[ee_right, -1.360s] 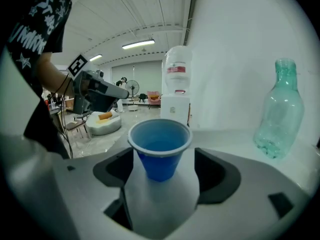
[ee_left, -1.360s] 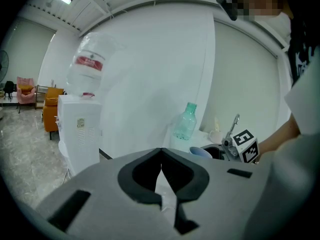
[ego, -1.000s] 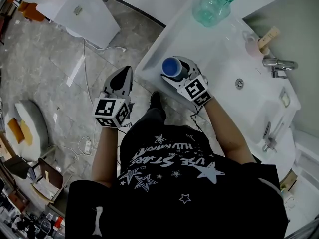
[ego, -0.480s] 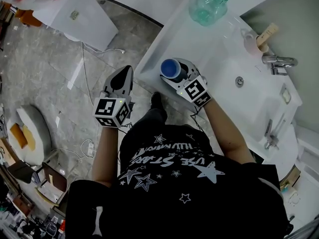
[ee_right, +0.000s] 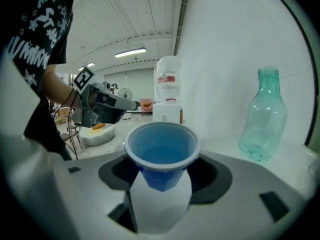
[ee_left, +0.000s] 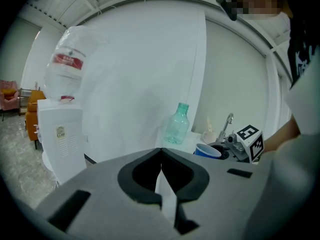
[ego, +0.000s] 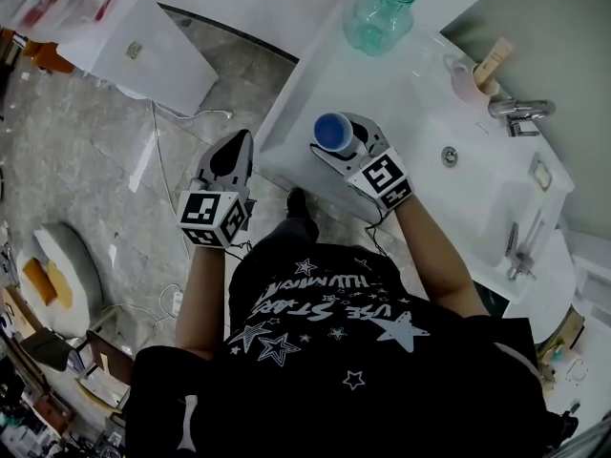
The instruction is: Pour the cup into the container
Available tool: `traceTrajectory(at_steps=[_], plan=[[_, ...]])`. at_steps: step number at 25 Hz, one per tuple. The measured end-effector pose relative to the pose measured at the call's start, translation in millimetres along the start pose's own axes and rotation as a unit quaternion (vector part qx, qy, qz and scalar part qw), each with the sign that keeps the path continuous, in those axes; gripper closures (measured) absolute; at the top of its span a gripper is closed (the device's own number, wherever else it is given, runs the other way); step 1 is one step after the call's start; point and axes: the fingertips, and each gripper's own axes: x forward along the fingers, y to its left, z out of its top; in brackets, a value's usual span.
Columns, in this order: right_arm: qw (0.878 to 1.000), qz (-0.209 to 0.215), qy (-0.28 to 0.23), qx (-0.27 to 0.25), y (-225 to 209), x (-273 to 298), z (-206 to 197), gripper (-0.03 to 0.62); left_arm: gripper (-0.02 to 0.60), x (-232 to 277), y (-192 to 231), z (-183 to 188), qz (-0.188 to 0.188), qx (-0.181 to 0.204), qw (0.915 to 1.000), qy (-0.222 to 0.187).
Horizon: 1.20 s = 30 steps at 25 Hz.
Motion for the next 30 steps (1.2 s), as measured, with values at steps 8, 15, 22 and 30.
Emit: traceTrajectory(at_steps=[8, 15, 22, 30], plan=[[0.999, -0.027, -0.015, 0.013, -32.9, -43.2, 29.6, 0.306, 0.572, 31.5, -22.6, 29.8, -0.053, 0.015, 0.9985, -0.004], [0.994, -0.091, -0.032, 0.047, -81.7, -91.3, 58.5, 0.306, 0.572, 64.0, -49.7, 56.7, -0.107, 0.041, 0.9934, -0.003], [0.985, -0.162, -0.024, 0.044, -135.6, -125.3, 86.2, 0.307, 0.572, 100.5, -56.5, 89.9, -0.148, 0.059, 0.9872, -0.010], [0.974, -0.218, -0.003, 0.060, -185.5, -137.5, 102.0, 0.307, 0.572, 135.4, -51.7, 118.0, -0.181, 0.073, 0.9808, -0.013]])
